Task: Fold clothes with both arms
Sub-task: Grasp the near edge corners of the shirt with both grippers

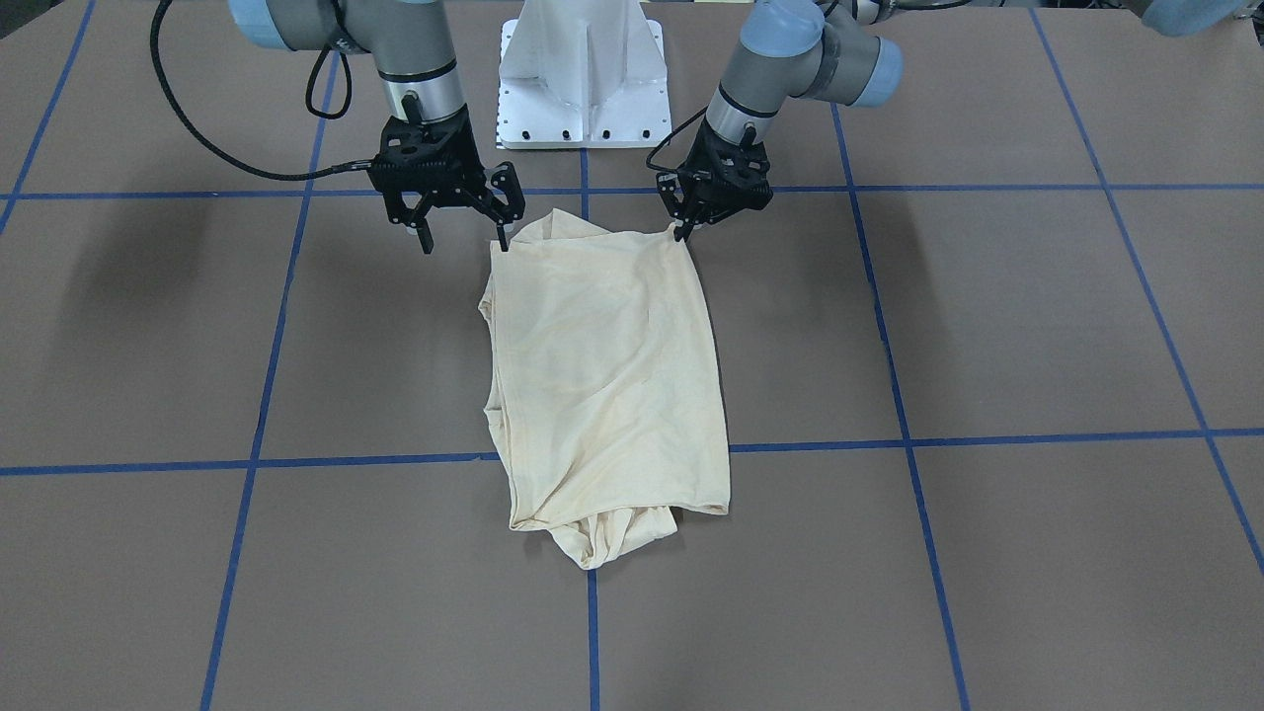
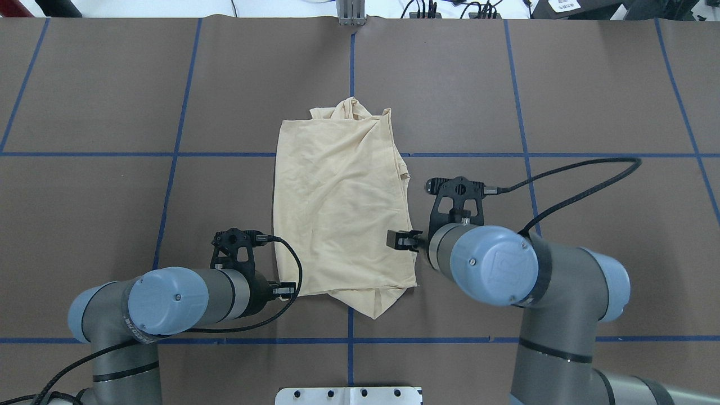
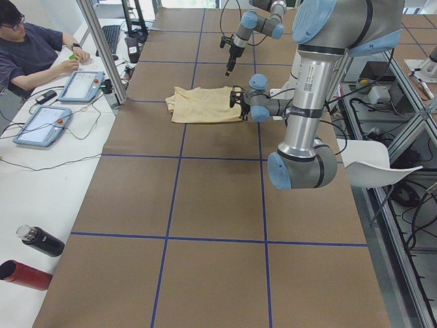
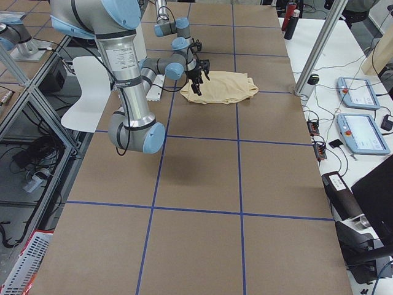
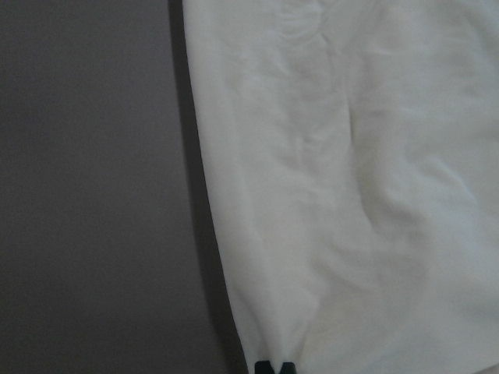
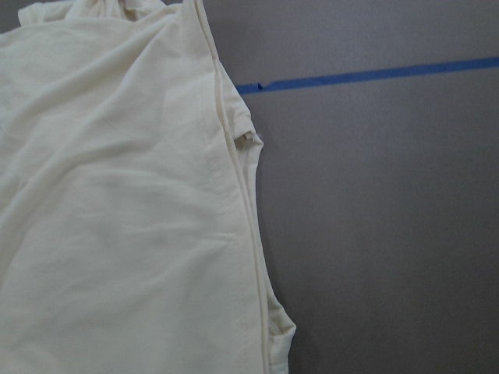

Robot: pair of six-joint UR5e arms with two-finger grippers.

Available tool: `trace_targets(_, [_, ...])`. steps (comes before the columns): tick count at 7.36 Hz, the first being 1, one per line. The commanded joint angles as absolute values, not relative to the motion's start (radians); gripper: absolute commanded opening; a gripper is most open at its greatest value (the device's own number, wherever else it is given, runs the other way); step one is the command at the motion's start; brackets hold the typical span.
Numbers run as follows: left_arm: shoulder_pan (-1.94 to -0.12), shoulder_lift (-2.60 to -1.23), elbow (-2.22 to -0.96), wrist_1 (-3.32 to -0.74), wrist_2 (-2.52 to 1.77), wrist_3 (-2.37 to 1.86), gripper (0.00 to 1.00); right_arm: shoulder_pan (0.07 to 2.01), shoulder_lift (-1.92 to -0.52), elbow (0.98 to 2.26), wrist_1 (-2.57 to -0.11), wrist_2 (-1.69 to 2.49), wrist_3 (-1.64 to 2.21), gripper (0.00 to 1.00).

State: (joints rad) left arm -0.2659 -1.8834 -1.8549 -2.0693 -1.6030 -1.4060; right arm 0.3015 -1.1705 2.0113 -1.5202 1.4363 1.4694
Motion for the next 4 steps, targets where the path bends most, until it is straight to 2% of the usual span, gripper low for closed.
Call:
trace_targets(1, [-0.267, -1.884, -1.859, -2.069, -1.605, -1.41, 0.0, 0.186, -1.164, 1.978, -1.52, 1.309, 1.641, 0.89])
trace_targets(2, [-0.267, -1.884, -1.859, -2.069, -1.603, -1.41, 0.0, 0.184, -1.161, 1.945, -1.519, 1.263, 1.646, 0.83])
trace_targets(4, [-0.265, -1.884, -1.861, -2.069, -1.603, -1.41, 0.0, 0.195, -1.161, 1.922, -1.49, 1.255, 1.545, 0.82])
